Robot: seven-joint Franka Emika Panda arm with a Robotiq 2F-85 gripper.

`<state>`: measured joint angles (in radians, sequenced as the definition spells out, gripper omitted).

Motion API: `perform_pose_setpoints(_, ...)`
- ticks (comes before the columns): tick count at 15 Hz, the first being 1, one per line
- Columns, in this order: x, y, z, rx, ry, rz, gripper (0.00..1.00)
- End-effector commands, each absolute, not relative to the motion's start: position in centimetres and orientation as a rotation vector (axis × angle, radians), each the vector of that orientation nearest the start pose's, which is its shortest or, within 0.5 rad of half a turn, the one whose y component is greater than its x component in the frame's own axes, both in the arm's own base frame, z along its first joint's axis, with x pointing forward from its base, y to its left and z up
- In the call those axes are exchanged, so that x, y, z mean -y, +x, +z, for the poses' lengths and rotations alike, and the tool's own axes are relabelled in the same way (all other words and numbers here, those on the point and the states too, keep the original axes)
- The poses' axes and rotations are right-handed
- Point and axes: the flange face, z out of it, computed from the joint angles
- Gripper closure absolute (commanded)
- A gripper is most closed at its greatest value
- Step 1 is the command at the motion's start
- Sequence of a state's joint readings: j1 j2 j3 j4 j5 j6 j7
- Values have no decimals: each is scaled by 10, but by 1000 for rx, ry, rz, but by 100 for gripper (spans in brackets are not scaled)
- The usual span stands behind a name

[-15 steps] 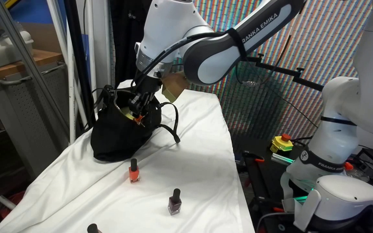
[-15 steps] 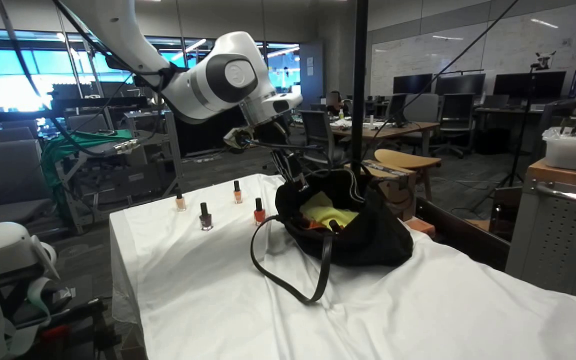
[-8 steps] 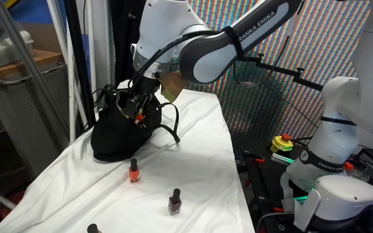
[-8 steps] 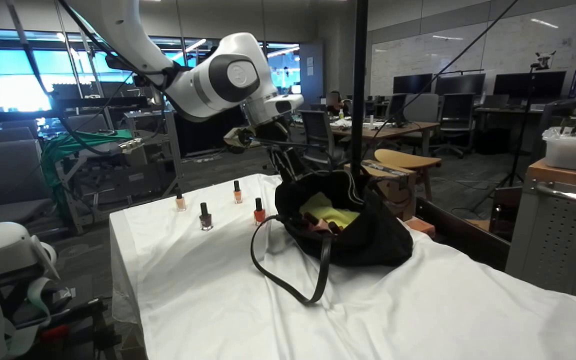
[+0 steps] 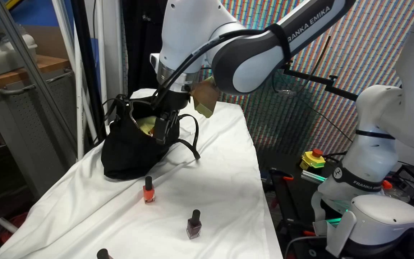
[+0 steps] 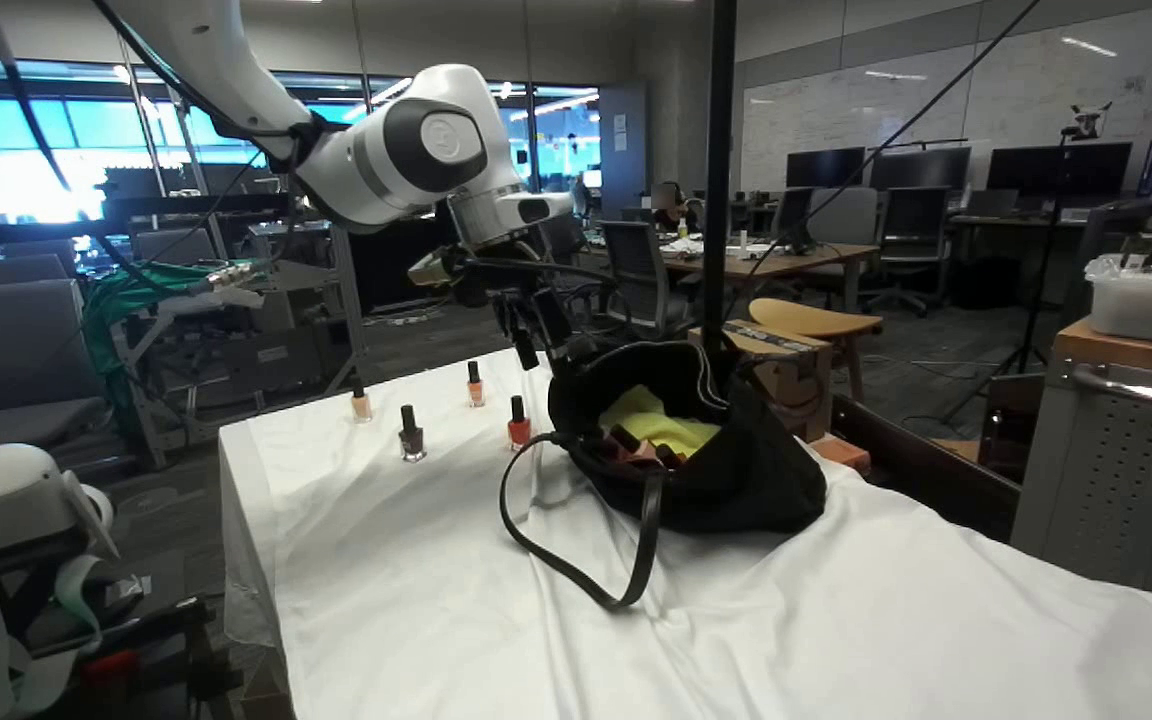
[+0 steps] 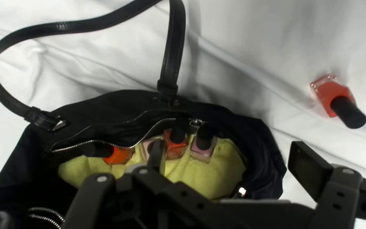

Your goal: Put the nail polish bottles in the bag

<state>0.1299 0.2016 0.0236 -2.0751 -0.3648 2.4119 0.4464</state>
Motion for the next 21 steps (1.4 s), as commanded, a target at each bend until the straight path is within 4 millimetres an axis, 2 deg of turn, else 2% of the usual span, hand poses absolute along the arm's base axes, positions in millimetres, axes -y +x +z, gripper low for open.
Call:
perform_pose_setpoints(1,-105,549,357,3,-3337,-288,0)
perform_pose_setpoints(5,-128,519,352,54,-3347,-243,0)
perform_pose_setpoints(9,-152,496,339,111,-3328,-169,0)
perform_pose_setpoints(14,-188,475,315,235,-3272,-35,0)
perform_pose_setpoints(21,-227,457,301,444,-3212,76,0)
